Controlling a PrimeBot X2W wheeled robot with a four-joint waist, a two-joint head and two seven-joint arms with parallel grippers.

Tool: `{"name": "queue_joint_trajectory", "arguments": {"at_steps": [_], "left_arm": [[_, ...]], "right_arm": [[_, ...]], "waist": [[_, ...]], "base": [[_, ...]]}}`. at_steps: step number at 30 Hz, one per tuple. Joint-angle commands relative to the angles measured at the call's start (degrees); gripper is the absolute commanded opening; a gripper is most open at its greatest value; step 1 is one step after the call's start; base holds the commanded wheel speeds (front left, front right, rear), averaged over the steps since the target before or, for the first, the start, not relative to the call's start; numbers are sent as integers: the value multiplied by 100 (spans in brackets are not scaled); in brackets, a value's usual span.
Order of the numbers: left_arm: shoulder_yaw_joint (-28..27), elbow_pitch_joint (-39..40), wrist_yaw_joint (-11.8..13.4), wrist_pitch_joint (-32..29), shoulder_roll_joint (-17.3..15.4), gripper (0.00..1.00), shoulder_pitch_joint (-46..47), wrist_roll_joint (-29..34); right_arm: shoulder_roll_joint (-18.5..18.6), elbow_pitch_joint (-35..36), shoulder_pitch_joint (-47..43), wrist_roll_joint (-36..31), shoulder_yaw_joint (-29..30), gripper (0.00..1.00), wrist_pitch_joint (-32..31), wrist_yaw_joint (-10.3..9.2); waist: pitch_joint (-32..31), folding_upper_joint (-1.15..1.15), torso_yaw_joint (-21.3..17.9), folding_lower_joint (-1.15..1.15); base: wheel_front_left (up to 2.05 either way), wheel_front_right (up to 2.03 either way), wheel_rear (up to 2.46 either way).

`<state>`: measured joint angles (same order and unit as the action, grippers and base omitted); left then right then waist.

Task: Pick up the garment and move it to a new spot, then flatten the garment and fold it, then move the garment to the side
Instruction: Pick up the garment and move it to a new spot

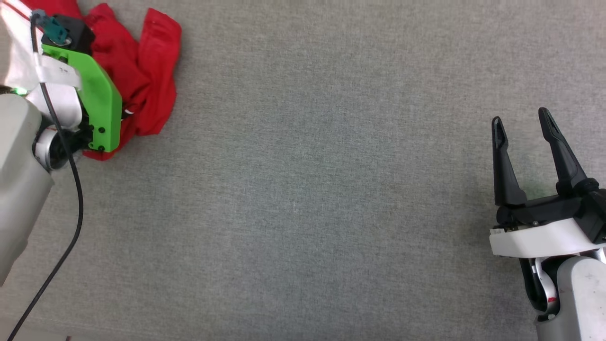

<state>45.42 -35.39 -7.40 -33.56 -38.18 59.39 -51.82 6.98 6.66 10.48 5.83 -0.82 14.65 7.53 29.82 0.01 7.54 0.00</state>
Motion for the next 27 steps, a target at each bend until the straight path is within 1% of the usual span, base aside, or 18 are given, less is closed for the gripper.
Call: {"name": "queue_joint_trajectory", "arguments": {"at_steps": [1, 4, 8, 10, 14, 16, 20, 24, 27], "left_arm": [[81, 84, -9, 207, -24, 0, 105, 51], [231, 346, -9, 638, -154, 0, 299, 177], [389, 791, -9, 1033, -231, 0, 558, 292], [487, 1027, -9, 1154, -221, 0, 688, 393], [688, 1504, -9, 1290, -78, 0, 914, 588], [763, 1696, -9, 1344, 50, 0, 1018, 690], [963, 2014, -9, 1396, 434, 0, 1243, 875], [1246, 2180, -9, 1461, 908, 0, 1408, 1008], [1597, 2172, -9, 1570, 1293, 0, 1434, 1135]], "right_arm": [[-34, -19, -26, 48, 4, 100, 35, -4], [-90, -42, -99, 66, 26, 100, 35, -4], [-179, -60, -198, 93, 48, 100, 35, -4], [-218, -63, -225, 105, 56, 100, 35, -4], [-289, -58, -273, 117, 89, 100, 35, -4], [-321, -49, -291, 122, 112, 100, 35, -4], [-365, -34, -324, 129, 179, 100, 35, -4], [-392, -7, -338, 139, 247, 100, 35, -4], [-403, 25, -341, 149, 320, 100, 35, -4]], "waist": [[-322, -1, 127, 0], [-623, -1, 159, 0], [-938, -1, 126, 0], [-1047, -1, 74, 0], [-1189, -1, -117, 0], [-1225, -1, -251, 0], [-1253, -1, -549, 0], [-1233, -1, -893, 0], [-1161, -1, -1151, 0]], "base": [[0, 0, 0], [0, 0, 0], [0, 0, 0], [0, 0, 0], [0, 0, 0], [0, 0, 0], [0, 0, 0], [0, 0, 0], [0, 0, 0]]}}
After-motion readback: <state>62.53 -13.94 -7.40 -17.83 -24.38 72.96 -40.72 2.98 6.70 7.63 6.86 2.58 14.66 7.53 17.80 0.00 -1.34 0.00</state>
